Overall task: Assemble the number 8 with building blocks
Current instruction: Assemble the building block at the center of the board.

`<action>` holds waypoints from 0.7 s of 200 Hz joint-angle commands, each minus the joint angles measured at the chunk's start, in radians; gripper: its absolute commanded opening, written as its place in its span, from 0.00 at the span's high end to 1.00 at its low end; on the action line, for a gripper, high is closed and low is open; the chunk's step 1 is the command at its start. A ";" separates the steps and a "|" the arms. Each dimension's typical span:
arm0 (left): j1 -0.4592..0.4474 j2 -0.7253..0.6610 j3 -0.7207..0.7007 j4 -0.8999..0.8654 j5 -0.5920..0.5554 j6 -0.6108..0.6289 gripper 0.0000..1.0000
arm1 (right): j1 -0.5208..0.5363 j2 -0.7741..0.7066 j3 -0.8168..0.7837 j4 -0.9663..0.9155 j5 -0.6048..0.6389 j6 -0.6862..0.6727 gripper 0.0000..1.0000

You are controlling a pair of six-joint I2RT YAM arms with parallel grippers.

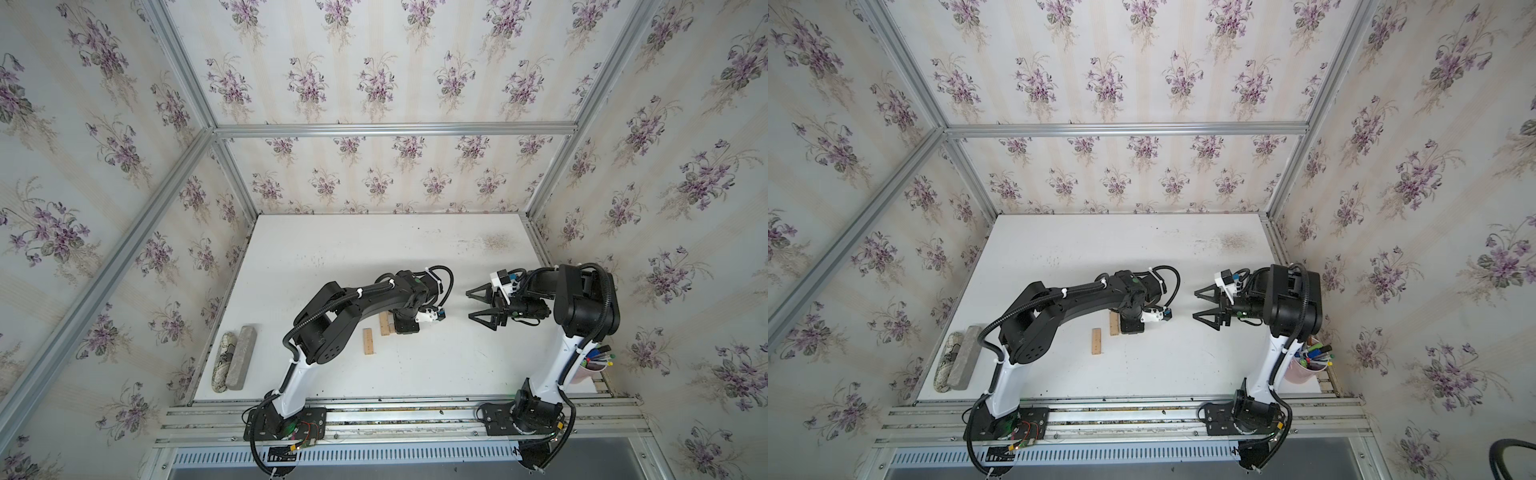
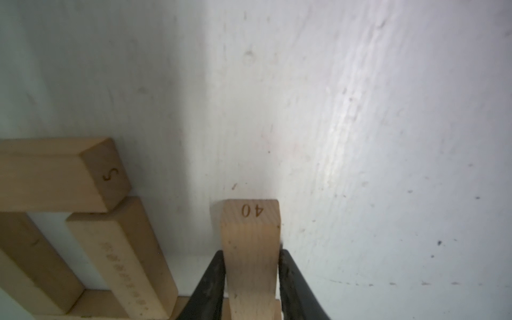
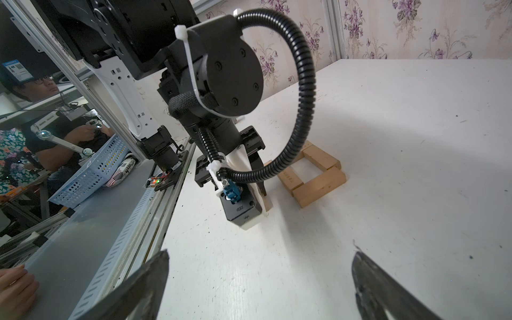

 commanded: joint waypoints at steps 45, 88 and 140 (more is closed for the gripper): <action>0.000 -0.006 0.006 -0.017 0.022 -0.005 0.65 | 0.001 0.000 0.004 -0.028 -0.034 -0.402 0.00; 0.001 -0.017 0.018 -0.023 0.018 -0.011 0.61 | 0.000 -0.001 0.003 -0.027 -0.034 -0.401 0.00; 0.001 -0.085 0.044 -0.044 0.006 -0.053 0.52 | 0.000 0.000 0.004 -0.028 -0.034 -0.402 0.00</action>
